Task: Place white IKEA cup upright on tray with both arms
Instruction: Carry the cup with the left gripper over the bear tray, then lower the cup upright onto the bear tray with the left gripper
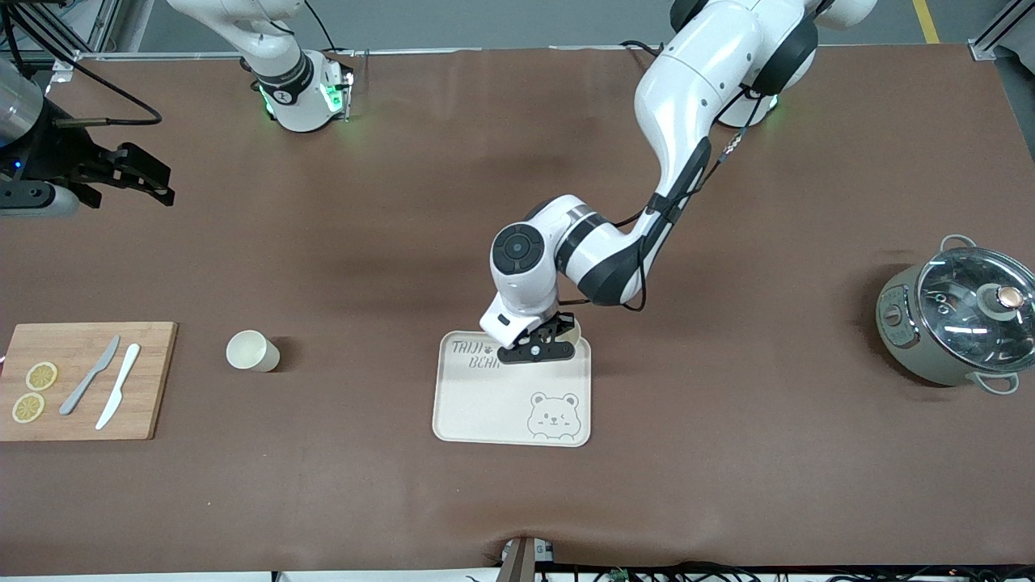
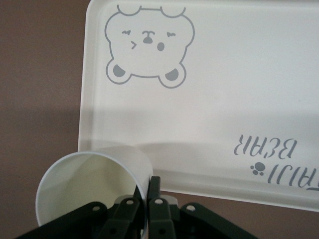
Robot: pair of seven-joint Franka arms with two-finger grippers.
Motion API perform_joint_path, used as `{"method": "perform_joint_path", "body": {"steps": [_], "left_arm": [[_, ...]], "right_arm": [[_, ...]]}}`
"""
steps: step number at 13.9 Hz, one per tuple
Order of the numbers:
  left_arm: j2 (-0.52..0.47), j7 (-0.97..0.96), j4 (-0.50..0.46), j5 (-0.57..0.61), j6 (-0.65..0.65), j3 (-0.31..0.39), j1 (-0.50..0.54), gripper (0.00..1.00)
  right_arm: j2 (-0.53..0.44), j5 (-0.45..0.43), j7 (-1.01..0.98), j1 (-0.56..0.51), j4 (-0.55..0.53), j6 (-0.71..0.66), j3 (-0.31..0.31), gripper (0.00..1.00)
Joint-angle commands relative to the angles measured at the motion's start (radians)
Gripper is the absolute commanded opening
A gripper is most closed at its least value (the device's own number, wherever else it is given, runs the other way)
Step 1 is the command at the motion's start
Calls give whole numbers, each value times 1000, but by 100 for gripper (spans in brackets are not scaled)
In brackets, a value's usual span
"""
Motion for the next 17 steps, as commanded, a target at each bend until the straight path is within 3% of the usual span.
{"method": "perform_joint_path", "body": {"steps": [1, 17], "left_arm": [[31, 14, 49, -18, 10, 27, -13, 0], [79, 17, 90, -18, 82, 93, -38, 0]], "right_arm": [[5, -19, 4, 8, 8, -3, -1, 100], [3, -19, 4, 8, 8, -10, -1, 100]]}}
